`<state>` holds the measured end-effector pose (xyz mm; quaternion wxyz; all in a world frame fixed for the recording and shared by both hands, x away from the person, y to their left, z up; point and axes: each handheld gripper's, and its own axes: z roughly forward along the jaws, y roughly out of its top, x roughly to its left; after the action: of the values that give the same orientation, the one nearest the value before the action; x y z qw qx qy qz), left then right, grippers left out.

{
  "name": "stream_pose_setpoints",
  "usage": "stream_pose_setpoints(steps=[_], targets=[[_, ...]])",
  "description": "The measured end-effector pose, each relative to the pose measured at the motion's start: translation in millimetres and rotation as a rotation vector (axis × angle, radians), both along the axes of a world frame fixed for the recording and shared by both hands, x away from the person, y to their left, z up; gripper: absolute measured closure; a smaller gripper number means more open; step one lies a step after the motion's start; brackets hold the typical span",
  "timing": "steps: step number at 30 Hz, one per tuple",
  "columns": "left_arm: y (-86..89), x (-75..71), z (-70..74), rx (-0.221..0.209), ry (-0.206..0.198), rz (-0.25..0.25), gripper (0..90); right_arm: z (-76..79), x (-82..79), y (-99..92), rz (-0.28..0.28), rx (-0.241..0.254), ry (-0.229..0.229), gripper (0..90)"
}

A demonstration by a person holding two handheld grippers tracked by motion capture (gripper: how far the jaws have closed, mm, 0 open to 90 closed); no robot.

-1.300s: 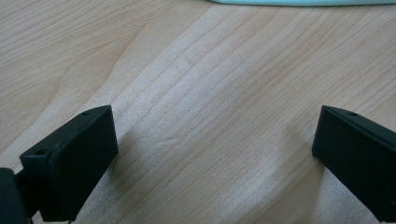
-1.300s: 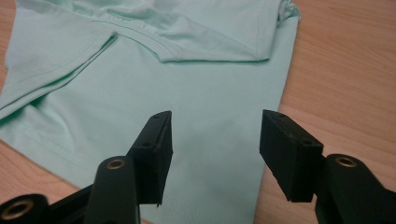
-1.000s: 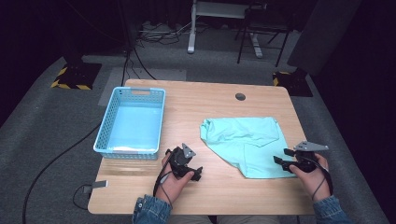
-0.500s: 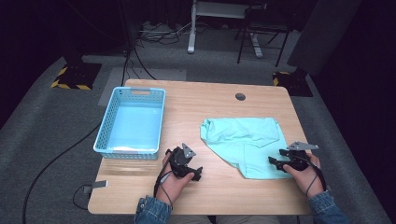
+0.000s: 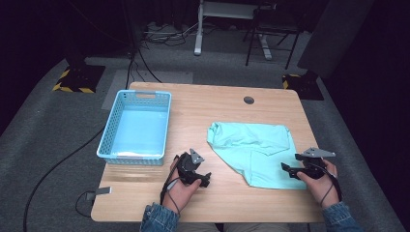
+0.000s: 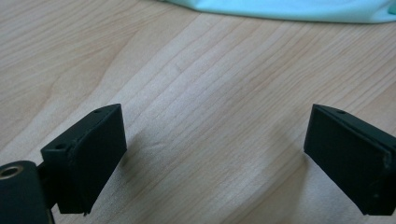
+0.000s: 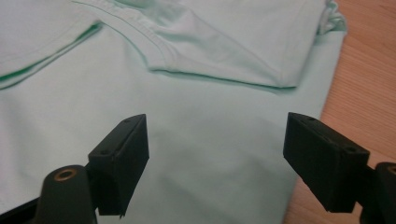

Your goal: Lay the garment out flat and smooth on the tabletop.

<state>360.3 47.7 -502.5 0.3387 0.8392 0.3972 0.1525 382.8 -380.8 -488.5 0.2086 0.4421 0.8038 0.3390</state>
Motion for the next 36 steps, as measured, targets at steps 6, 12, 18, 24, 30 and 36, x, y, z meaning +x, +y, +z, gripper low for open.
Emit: stream_pose_setpoints(steps=[6, 12, 18, 24, 30, 36], targets=[[-6.5, -3.8, 9.1, 0.009, -0.013, -0.018, 3.5, -1.7, 2.4, -20.4, -0.04, 0.01, 0.005, 20.9], [-13.7, -2.5, 14.7, 0.006, -0.011, -0.038, 3.5, -5.9, 1.9, -32.9, -0.035, 0.009, 0.028, 17.8], [-20.5, -1.9, 19.9, 0.012, -0.023, -0.055, 3.3, -17.1, 1.2, -36.4, -0.011, 0.034, 0.031, 8.0], [-29.0, 0.3, 28.7, 0.026, -0.024, -0.071, 6.9, -17.8, 1.7, -35.9, 0.003, 0.031, 0.031, 6.4], [-39.0, 3.3, 38.1, 0.016, -0.034, -0.088, 7.9, -17.8, 1.3, -35.3, 0.007, 0.028, 0.03, 6.4], [-50.0, 8.7, 47.5, -0.002, -0.048, -0.089, 7.9, -17.9, 1.0, -35.1, 0.017, 0.028, 0.027, 6.9]])
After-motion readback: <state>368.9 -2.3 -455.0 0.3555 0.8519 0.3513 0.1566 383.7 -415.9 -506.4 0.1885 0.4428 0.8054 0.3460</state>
